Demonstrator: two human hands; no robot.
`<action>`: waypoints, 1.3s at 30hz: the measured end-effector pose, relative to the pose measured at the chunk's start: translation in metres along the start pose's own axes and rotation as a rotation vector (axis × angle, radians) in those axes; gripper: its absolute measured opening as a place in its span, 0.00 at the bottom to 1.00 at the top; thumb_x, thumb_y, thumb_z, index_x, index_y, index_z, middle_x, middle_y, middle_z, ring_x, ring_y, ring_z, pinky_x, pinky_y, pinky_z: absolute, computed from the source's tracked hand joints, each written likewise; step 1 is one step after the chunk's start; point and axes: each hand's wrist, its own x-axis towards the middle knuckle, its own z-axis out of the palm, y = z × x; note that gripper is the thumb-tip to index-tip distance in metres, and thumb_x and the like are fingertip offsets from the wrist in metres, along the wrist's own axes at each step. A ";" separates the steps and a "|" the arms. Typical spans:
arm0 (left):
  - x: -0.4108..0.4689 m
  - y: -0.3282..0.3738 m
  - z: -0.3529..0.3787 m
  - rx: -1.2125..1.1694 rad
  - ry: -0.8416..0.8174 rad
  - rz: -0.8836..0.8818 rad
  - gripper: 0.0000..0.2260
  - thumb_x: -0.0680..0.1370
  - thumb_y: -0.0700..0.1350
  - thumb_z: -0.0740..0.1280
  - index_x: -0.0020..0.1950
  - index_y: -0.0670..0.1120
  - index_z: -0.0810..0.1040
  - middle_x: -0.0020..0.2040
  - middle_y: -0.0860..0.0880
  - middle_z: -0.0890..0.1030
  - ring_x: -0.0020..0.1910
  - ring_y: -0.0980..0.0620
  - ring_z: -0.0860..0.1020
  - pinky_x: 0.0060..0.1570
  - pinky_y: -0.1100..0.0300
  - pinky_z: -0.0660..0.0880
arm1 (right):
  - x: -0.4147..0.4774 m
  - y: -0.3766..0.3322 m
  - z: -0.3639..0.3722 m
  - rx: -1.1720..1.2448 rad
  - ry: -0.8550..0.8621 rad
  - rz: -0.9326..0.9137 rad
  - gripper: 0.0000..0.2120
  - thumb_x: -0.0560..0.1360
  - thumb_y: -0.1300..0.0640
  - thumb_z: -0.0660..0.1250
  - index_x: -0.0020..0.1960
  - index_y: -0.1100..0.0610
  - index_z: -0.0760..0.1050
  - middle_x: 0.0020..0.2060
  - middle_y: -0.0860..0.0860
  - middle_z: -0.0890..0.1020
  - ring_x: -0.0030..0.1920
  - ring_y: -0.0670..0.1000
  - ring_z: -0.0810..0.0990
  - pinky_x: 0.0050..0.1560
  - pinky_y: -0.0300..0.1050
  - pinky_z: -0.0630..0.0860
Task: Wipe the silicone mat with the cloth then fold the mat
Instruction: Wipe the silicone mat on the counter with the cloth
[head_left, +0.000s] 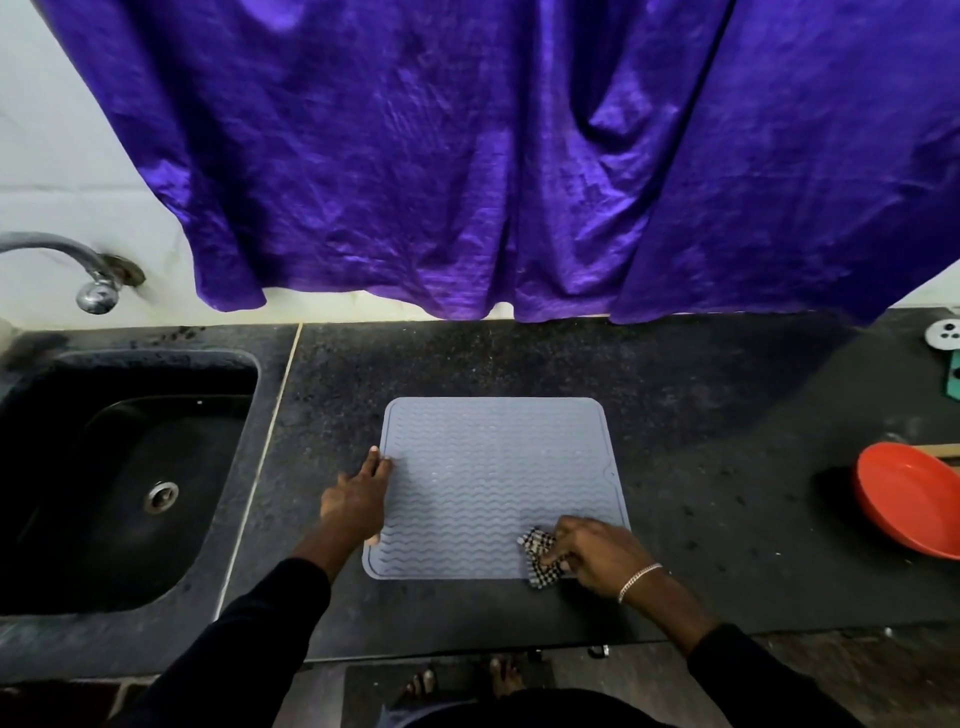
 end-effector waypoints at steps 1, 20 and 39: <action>0.000 0.001 0.000 0.000 0.002 -0.003 0.37 0.80 0.41 0.62 0.83 0.53 0.44 0.83 0.53 0.41 0.78 0.36 0.61 0.70 0.40 0.70 | -0.003 0.008 -0.002 -0.022 -0.010 0.006 0.19 0.74 0.49 0.68 0.62 0.35 0.77 0.58 0.41 0.77 0.62 0.46 0.78 0.54 0.43 0.77; -0.006 0.006 -0.004 0.008 -0.010 -0.027 0.44 0.78 0.38 0.68 0.83 0.53 0.42 0.83 0.54 0.39 0.79 0.36 0.58 0.70 0.41 0.70 | -0.010 0.014 0.014 0.077 0.054 0.001 0.18 0.76 0.53 0.66 0.62 0.37 0.80 0.62 0.40 0.77 0.63 0.46 0.78 0.57 0.41 0.76; -0.002 0.003 -0.001 0.018 0.004 -0.015 0.43 0.77 0.39 0.68 0.83 0.54 0.42 0.83 0.54 0.39 0.78 0.36 0.60 0.68 0.40 0.71 | -0.026 0.040 0.015 0.106 0.042 0.116 0.20 0.75 0.54 0.66 0.62 0.35 0.79 0.58 0.41 0.78 0.61 0.46 0.79 0.55 0.37 0.73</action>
